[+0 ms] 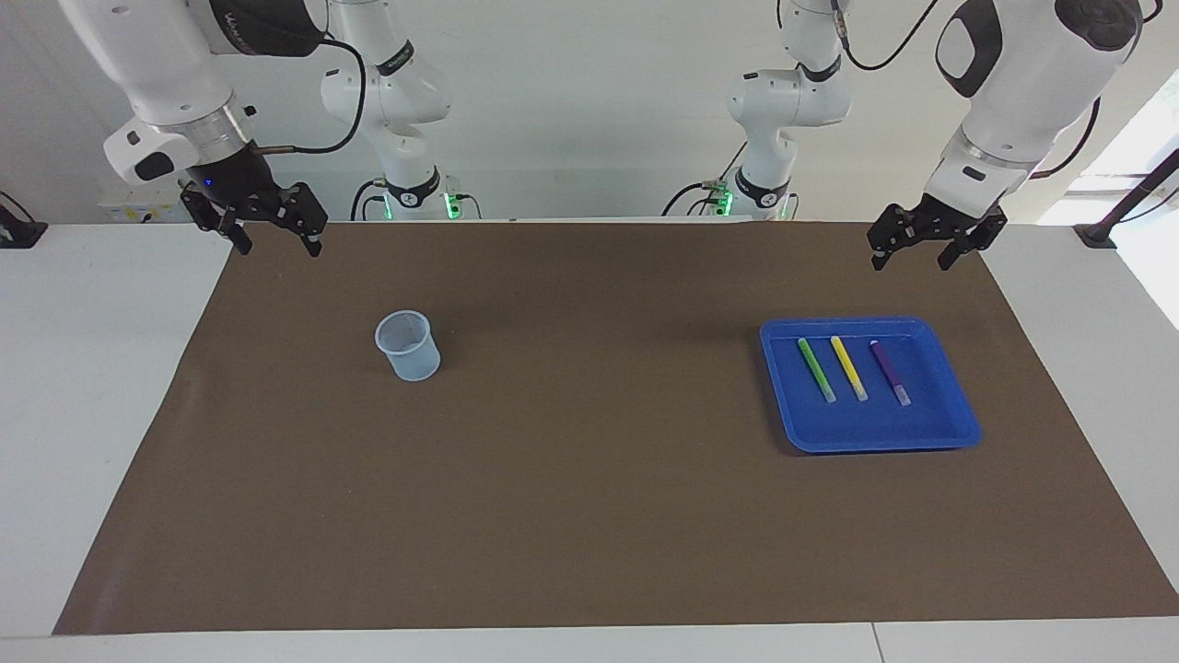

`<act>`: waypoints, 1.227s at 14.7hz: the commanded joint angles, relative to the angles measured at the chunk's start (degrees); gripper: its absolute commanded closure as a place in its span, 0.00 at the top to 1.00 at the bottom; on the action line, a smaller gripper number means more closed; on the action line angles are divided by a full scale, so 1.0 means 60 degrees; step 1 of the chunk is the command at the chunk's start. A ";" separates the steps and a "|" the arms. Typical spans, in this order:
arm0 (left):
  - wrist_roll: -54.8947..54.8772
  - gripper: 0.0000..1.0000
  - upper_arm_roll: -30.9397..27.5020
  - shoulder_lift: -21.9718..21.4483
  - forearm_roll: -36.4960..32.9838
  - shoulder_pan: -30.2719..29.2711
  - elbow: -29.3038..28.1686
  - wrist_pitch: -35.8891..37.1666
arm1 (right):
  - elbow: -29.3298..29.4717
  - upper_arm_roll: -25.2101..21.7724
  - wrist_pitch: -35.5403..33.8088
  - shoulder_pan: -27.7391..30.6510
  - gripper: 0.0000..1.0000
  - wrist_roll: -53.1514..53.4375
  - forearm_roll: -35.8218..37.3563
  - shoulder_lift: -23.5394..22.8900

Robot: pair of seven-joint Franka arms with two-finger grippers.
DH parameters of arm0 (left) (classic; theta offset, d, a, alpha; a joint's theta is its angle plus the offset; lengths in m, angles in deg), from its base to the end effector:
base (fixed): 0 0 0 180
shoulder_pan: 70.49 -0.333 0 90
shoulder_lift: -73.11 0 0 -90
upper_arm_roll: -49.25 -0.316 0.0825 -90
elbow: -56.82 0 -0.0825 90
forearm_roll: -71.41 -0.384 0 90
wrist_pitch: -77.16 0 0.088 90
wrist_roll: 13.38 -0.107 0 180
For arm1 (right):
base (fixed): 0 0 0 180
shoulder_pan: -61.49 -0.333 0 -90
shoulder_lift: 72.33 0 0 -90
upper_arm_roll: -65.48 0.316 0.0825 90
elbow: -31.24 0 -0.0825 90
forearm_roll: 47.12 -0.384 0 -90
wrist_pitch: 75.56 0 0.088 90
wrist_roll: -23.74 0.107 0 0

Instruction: Transfer and insert pens with both arms

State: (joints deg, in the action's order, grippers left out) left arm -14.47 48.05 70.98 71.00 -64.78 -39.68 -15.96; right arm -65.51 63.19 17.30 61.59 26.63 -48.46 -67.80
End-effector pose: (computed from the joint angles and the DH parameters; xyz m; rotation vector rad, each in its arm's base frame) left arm 0.5439 -0.0420 0.5960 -3.1306 0.1539 0.0339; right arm 0.5330 -0.0207 0.6161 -3.1116 0.1449 -0.0171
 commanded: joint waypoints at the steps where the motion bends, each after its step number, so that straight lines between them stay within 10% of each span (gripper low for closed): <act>1: 0.0022 1.00 -0.0019 -0.0246 0.0023 0.0014 -0.0381 -0.0258 | 0.0202 0.0015 -0.0197 0.0027 1.00 -0.0174 -0.0070 -0.0095; 18: 0.0066 1.00 -0.0005 -0.0275 0.0023 -0.0044 -0.0425 -0.0141 | 0.0202 0.0015 -0.0197 0.0012 1.00 -0.0174 -0.0084 -0.0095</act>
State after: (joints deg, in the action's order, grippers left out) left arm -14.47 47.98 70.89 71.00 -64.81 -40.31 -16.45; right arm -65.51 63.19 17.30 61.56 26.63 -48.46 -67.80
